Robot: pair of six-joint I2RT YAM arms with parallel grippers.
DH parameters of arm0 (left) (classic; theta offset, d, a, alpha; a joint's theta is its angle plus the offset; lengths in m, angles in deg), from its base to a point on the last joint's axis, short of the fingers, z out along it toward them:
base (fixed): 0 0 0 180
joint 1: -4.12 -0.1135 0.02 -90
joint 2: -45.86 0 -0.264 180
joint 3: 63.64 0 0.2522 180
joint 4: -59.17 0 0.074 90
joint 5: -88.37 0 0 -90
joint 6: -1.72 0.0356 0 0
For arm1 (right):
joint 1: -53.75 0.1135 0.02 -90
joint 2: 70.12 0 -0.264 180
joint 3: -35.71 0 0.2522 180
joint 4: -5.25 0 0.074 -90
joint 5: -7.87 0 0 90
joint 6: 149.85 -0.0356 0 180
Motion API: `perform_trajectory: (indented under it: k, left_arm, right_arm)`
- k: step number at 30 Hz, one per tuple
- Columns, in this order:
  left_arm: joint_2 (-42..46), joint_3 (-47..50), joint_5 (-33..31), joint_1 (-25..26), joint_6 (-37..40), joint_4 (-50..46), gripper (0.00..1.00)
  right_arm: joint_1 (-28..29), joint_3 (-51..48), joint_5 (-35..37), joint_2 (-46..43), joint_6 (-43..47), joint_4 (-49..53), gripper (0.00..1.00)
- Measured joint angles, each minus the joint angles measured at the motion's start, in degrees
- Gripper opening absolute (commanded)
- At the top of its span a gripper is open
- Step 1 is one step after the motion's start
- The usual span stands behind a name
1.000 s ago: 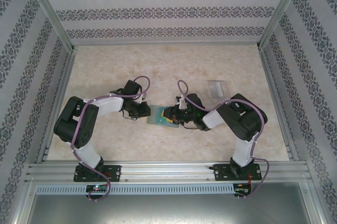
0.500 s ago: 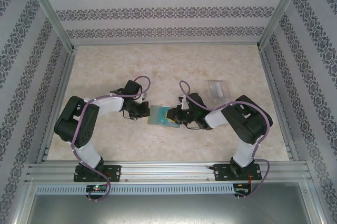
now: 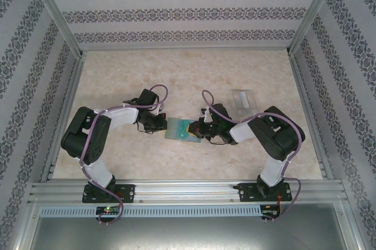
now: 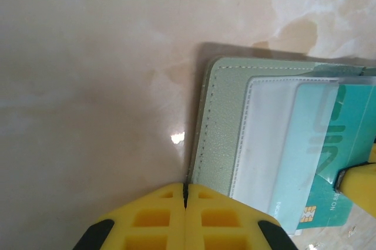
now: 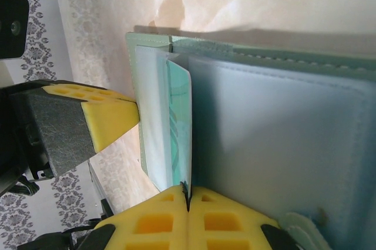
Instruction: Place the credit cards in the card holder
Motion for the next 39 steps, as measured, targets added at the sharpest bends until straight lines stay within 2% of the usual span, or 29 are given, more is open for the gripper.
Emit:
perform_trajectory:
  k: [9,16,21,27,33,36,39]
  left_arm:
    - [0.0,0.0,0.0,0.0,0.0,0.0,0.0]
    - [0.2,0.4,0.0,0.0,-0.2,0.4,0.0]
    - [0.3,0.5,0.0,0.0,-0.3,0.5,0.0]
    - [0.5,0.7,0.0,0.0,-0.3,0.9,0.0]
    - [0.5,0.9,0.0,0.0,-0.5,1.0,0.0]
    - [0.6,1.0,0.0,0.0,-0.5,1.2,0.0]
    - [0.6,1.2,0.0,0.0,-0.7,1.5,0.0]
  right_arm:
    - [0.3,-0.2,0.3,-0.5,0.0,0.4,0.0]
    - [3.2,1.5,1.8,1.5,-1.4,-1.3,0.0]
    - [4.1,2.4,2.5,2.2,-2.5,-1.6,0.07]
    - [4.6,2.9,3.3,2.4,-3.7,-1.7,0.21]
    - [4.6,3.0,5.5,-0.1,-1.8,2.3,0.23]
    - [4.6,3.2,6.4,-1.2,-0.8,4.7,0.28]
    - [4.7,4.2,7.3,-1.7,0.5,7.0,0.29]
